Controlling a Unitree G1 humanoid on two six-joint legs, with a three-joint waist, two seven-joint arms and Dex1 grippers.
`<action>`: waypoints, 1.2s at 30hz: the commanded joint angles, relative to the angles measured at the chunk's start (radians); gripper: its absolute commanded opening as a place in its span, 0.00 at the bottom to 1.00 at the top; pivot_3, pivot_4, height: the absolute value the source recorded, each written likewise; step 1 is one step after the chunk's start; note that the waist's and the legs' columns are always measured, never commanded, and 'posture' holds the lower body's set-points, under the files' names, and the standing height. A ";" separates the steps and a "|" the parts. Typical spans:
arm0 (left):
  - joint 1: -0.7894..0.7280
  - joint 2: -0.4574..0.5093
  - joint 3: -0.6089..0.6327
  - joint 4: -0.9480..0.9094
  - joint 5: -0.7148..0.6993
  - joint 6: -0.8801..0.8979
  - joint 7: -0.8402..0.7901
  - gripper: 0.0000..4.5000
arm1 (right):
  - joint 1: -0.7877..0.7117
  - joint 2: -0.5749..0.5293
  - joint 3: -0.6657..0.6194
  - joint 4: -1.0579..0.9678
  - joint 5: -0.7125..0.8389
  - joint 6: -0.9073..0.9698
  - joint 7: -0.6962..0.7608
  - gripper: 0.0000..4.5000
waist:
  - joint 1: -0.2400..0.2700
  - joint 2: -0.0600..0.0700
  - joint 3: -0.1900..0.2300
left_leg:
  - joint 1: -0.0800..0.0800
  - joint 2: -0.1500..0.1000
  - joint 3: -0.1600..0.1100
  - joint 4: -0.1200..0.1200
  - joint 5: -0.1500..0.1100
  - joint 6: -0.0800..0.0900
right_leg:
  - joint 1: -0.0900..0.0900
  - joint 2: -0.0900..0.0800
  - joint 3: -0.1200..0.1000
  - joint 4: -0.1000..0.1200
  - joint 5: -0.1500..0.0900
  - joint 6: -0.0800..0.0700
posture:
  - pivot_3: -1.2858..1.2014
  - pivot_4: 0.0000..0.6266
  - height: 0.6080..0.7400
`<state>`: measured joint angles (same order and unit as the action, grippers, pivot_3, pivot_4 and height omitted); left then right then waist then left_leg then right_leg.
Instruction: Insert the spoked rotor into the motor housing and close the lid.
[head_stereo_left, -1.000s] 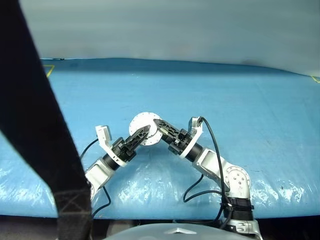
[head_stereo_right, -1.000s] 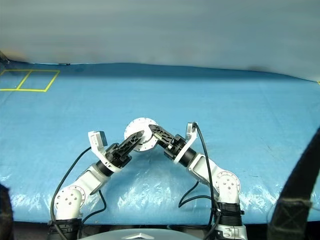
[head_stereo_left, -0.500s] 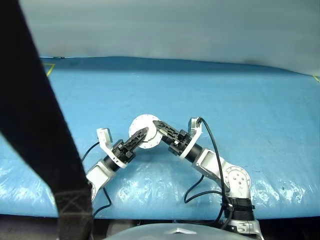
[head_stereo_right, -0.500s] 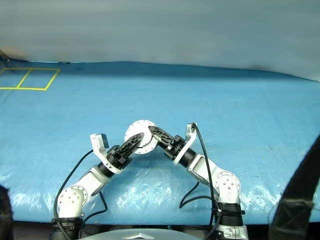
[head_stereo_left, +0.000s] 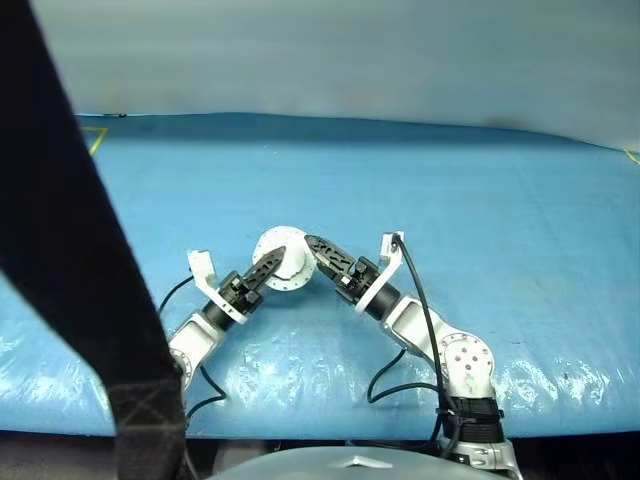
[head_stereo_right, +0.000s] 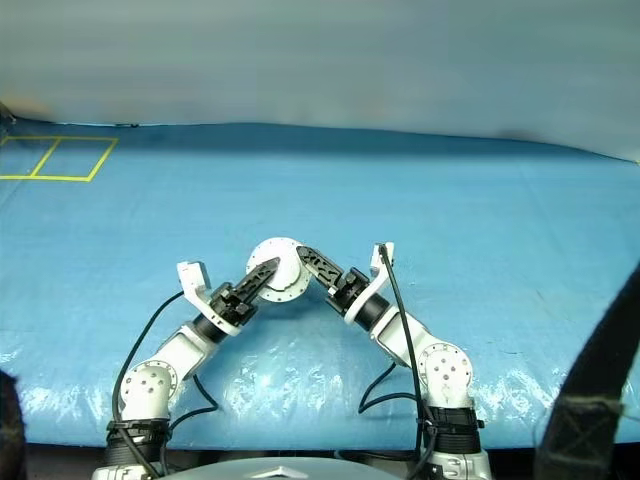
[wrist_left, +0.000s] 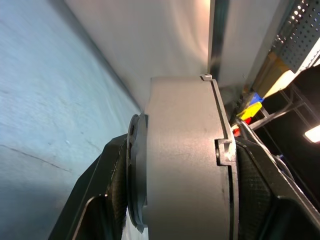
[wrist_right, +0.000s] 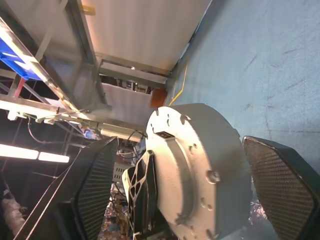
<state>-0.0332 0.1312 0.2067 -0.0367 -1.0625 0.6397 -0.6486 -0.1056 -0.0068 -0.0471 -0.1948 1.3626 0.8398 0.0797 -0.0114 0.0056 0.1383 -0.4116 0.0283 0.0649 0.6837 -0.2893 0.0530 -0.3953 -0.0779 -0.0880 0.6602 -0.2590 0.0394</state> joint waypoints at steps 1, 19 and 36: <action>-0.030 0.002 0.050 -0.030 -0.029 -0.029 -0.024 0.63 | -0.014 0.013 -0.012 -0.017 0.013 -0.003 -0.012 0.90 | 0.000 0.000 0.000 | 0.000 0.000 0.000 0.000 0.000 0.000 | 0.000 0.000 0.000 0.000 0.000 0.000 | 0.52 0.24 1.00; -0.087 -0.010 0.190 -0.191 0.045 -0.163 0.351 0.52 | -0.028 0.019 0.001 0.008 -0.056 0.005 0.003 0.91 | 0.000 -0.002 0.001 | 0.000 0.000 0.000 0.001 0.000 0.000 | 0.000 0.000 0.000 0.000 0.000 0.000 | 0.52 0.24 1.00; -0.135 0.036 0.218 0.140 0.298 -0.247 0.470 0.60 | -0.016 0.008 0.021 -0.023 -0.187 -0.010 0.050 0.91 | -0.001 -0.008 0.003 | 0.002 -0.001 -0.001 0.002 0.001 -0.001 | 0.002 0.000 -0.001 0.001 0.001 0.001 | 0.52 0.24 1.00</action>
<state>-0.1842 0.1444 0.4050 0.0726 -0.8140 0.4090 -0.1980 -0.1215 -0.0023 -0.0247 -0.1721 1.1788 0.8387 0.1121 -0.0124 -0.0022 0.1415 -0.4090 0.0277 0.0649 0.6851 -0.2879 0.0519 -0.3928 -0.0776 -0.0885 0.6621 -0.2581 0.0407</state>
